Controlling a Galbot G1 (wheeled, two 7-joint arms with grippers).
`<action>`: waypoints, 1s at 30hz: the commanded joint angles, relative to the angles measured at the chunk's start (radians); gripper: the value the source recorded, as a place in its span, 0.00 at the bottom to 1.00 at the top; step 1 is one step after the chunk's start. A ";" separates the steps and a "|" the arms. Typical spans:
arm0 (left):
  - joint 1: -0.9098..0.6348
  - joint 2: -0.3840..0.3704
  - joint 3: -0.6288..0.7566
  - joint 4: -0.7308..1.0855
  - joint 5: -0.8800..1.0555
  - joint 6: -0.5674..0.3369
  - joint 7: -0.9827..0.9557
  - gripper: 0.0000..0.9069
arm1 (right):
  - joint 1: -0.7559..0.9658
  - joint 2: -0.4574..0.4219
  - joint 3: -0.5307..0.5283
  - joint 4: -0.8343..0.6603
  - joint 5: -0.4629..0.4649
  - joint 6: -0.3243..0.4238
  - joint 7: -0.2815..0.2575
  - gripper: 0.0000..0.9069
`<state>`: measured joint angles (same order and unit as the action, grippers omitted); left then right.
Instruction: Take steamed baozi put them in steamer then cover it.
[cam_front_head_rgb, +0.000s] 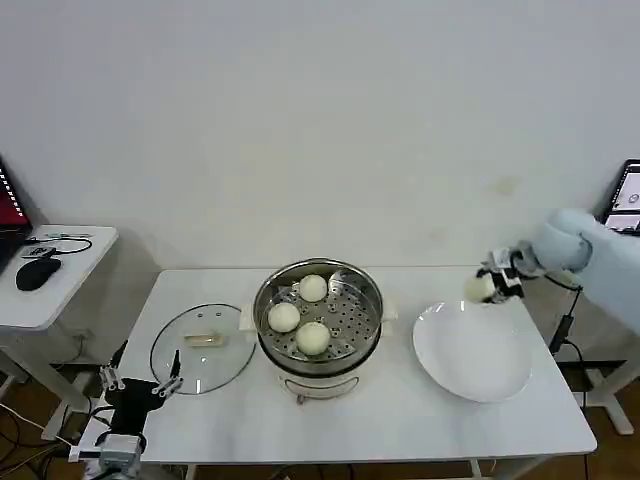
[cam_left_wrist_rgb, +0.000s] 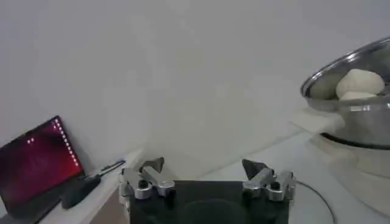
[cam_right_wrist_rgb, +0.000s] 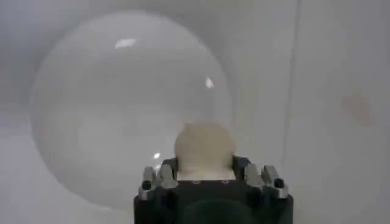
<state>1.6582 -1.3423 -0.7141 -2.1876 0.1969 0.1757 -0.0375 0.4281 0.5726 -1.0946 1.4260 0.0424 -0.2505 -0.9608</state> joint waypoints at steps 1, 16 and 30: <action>-0.005 -0.004 0.004 -0.006 0.009 0.001 0.000 1.00 | 0.243 0.094 -0.205 0.156 0.232 -0.094 0.048 0.67; -0.020 -0.014 -0.010 -0.009 0.005 0.003 0.000 1.00 | 0.233 0.395 -0.262 0.074 0.470 -0.261 0.185 0.67; -0.018 -0.004 -0.032 0.009 -0.010 -0.006 0.000 1.00 | 0.173 0.530 -0.296 0.029 0.634 -0.417 0.298 0.67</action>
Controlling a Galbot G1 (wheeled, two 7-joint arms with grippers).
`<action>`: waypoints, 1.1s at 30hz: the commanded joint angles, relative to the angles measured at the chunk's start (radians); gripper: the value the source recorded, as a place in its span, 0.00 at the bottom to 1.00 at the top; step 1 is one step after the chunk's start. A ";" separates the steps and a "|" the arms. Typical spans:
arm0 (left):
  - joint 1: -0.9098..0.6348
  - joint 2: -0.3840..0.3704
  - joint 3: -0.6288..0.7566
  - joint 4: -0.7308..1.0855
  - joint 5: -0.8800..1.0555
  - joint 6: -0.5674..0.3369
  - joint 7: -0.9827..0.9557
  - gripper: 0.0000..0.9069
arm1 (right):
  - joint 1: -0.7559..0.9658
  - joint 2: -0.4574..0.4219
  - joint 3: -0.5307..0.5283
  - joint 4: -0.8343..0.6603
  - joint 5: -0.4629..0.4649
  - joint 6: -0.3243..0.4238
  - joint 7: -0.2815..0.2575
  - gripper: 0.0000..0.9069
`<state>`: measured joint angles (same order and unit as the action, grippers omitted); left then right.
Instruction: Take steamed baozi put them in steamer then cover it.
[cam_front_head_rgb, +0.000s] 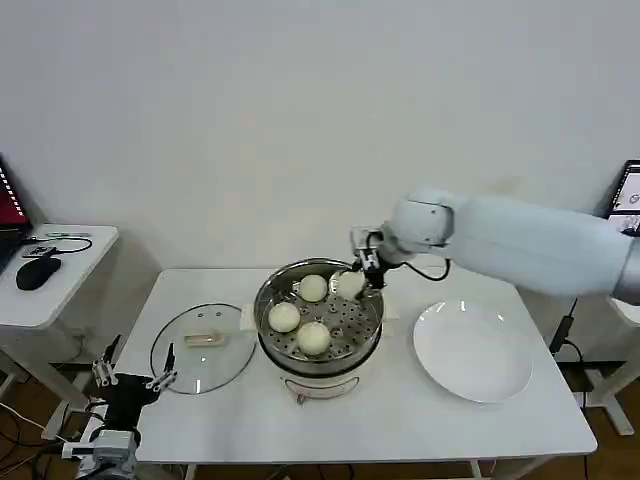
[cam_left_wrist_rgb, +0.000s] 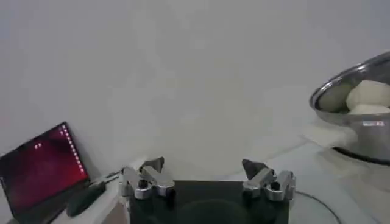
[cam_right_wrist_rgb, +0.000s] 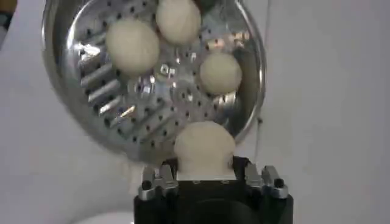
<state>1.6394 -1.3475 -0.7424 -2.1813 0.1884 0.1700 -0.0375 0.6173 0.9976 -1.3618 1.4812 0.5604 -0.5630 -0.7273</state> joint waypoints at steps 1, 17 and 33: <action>0.000 0.001 -0.003 0.004 -0.002 -0.001 0.000 1.00 | -0.025 0.108 -0.031 -0.031 0.109 -0.112 0.066 0.67; 0.002 0.003 -0.016 0.020 -0.011 -0.008 -0.001 1.00 | -0.088 0.140 -0.031 -0.106 0.036 -0.149 0.056 0.67; 0.005 0.000 -0.019 0.017 -0.012 -0.011 -0.001 1.00 | -0.112 0.140 -0.020 -0.125 0.002 -0.146 0.049 1.00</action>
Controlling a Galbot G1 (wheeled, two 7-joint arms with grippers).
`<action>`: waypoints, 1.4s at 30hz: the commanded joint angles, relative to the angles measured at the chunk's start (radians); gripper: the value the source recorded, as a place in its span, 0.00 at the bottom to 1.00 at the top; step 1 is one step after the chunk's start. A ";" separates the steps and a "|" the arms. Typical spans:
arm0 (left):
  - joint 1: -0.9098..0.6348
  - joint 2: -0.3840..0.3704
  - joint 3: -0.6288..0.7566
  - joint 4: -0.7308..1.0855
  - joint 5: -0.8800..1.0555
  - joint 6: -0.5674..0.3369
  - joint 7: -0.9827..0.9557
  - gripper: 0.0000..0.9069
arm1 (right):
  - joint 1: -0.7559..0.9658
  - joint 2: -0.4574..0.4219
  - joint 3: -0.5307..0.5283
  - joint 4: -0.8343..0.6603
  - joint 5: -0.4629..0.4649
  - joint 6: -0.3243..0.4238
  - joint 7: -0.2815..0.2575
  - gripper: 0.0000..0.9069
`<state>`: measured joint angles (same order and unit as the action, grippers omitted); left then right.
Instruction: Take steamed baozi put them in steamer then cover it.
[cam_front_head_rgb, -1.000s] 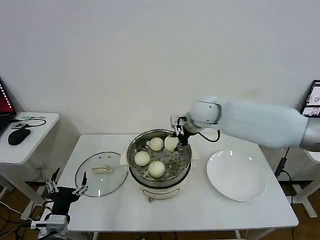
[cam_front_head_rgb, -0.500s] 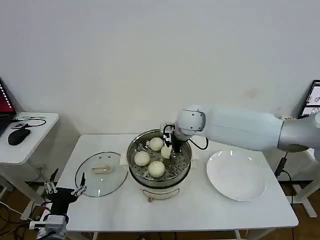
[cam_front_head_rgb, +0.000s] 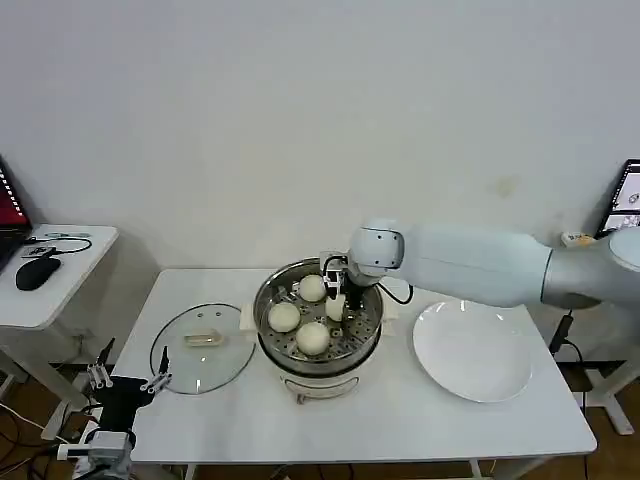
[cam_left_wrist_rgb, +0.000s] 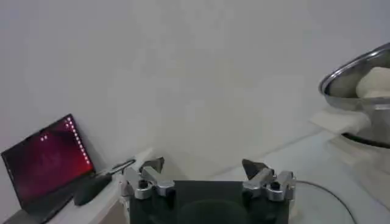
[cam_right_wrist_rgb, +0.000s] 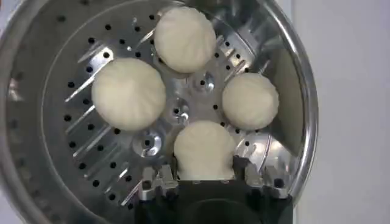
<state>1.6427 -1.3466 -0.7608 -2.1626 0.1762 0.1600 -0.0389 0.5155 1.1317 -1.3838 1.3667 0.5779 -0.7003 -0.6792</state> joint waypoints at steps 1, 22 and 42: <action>0.001 -0.001 -0.001 -0.001 0.000 -0.001 0.000 1.00 | -0.013 0.005 0.005 -0.010 -0.018 -0.009 0.002 1.00; -0.028 0.013 0.011 0.041 -0.034 -0.002 0.012 1.00 | -0.072 -0.403 0.284 0.307 0.067 0.090 0.412 1.00; -0.071 0.061 0.035 0.147 0.196 -0.085 -0.037 1.00 | -1.909 -0.141 2.342 0.603 -0.287 0.644 0.543 1.00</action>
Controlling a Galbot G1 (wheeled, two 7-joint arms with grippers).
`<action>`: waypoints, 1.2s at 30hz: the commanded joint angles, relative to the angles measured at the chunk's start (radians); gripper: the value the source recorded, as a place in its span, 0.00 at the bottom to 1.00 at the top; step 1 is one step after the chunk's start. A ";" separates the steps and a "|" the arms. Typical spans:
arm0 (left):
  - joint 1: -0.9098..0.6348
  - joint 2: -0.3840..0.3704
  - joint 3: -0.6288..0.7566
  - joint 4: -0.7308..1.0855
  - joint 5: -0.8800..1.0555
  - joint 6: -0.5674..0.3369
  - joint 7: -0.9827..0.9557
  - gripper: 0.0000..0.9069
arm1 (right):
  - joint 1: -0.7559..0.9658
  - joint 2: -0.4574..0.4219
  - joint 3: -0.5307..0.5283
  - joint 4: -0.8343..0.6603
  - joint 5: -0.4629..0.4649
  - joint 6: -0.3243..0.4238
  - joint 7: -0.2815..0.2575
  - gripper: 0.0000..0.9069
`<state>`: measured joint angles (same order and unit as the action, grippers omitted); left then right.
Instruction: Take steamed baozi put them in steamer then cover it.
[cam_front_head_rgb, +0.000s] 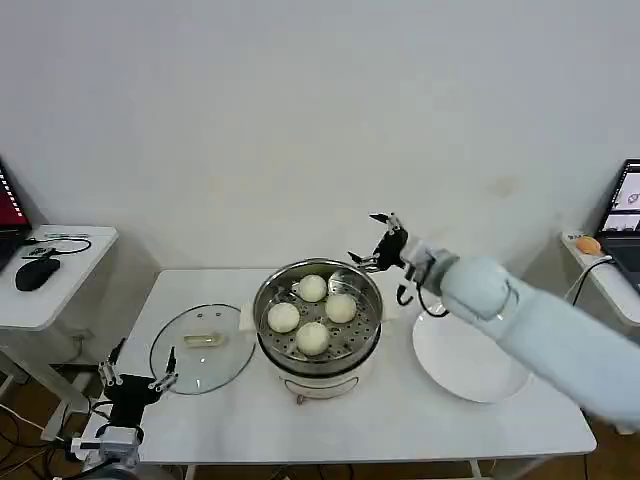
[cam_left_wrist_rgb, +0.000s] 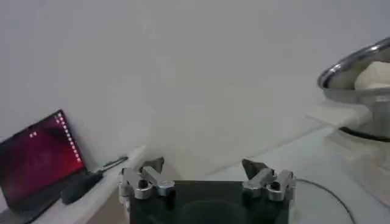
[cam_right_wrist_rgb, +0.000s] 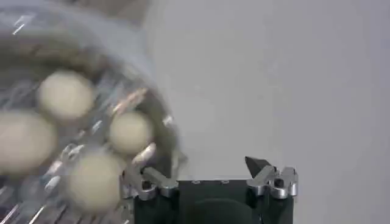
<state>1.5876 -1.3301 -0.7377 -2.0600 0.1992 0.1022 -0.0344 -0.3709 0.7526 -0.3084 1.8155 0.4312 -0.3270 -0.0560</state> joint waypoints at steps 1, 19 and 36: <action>-0.023 0.069 0.020 0.055 0.223 -0.029 -0.058 1.00 | -1.072 0.286 1.321 0.157 -0.149 0.292 -0.120 1.00; -0.303 0.238 0.237 0.496 0.874 -0.092 -0.061 1.00 | -1.369 0.553 1.491 0.193 -0.107 0.446 -0.153 1.00; -0.423 0.227 0.340 0.606 0.884 -0.073 -0.060 1.00 | -1.405 0.602 1.486 0.239 -0.107 0.447 -0.149 1.00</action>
<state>1.2338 -1.1096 -0.4514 -1.5343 1.0170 0.0291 -0.0912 -1.7058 1.3087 1.1062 2.0356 0.3254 0.0995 -0.1990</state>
